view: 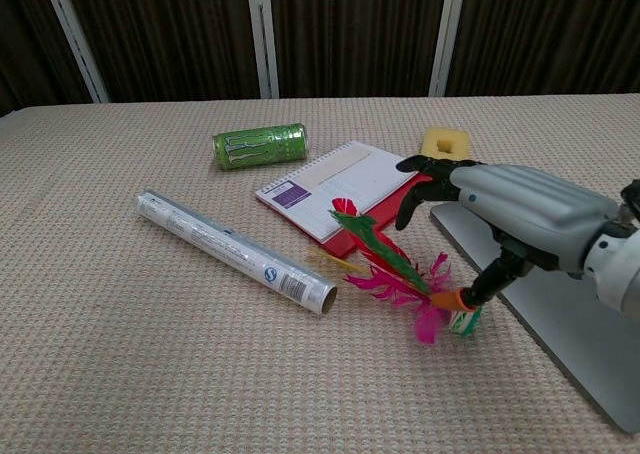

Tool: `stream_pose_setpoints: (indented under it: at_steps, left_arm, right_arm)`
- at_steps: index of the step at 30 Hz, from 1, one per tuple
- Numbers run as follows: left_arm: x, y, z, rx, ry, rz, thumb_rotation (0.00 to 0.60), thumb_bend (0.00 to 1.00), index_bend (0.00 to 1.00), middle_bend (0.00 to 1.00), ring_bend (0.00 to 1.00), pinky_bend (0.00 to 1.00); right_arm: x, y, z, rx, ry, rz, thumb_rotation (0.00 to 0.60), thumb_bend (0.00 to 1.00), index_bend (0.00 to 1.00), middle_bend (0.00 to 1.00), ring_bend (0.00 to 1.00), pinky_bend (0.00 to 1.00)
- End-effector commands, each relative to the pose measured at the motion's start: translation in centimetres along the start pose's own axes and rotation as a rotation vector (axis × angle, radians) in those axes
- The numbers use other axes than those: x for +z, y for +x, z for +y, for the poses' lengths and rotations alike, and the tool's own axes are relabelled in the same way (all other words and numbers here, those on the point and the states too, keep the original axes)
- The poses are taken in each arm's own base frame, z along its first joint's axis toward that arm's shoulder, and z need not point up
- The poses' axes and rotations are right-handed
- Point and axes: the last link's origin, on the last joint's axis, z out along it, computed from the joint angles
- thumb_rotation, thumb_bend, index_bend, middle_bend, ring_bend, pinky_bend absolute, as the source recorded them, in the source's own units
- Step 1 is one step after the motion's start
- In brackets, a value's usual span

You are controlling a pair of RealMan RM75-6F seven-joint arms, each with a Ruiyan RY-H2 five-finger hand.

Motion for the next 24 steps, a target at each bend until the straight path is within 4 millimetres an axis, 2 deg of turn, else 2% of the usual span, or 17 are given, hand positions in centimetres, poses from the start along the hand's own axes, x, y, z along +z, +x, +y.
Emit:
stream_pose_setpoints:
  at_steps: [1,6,14,24]
  left_arm:
    - [0.1,-0.1,-0.2,-0.004,0.003,-0.009,0.600,0.03,0.00,0.00,0.00,0.00]
    - [0.2,0.0,-0.4,-0.015,0.005,-0.009,0.600,0.03,0.00,0.00,0.00,0.00]
    - [0.3,-0.1,-0.8,-0.024,0.013,-0.021,0.600,0.03,0.00,0.00,0.00,0.00]
    - [0.1,0.2,-1.0,-0.032,0.013,-0.013,0.600,0.04,0.00,0.00,0.00,0.00]
  right_arm:
    - [0.7,-0.3,-0.7,-0.007,0.007,-0.010,0.600,0.14,0.30,0.00,0.00,0.00]
    - [2.0,-0.2,-1.6,-0.023,0.018,-0.009,0.600,0.14,0.27,0.00,0.00,0.00]
    - [3.4,-0.2,-1.9,-0.008,0.008,-0.032,0.600,0.14,0.25,0.00,0.00,0.00]
    - [5.1,-1.4,-2.7,0.022,0.014,-0.059,0.600,0.14,0.26,0.00,0.00,0.00]
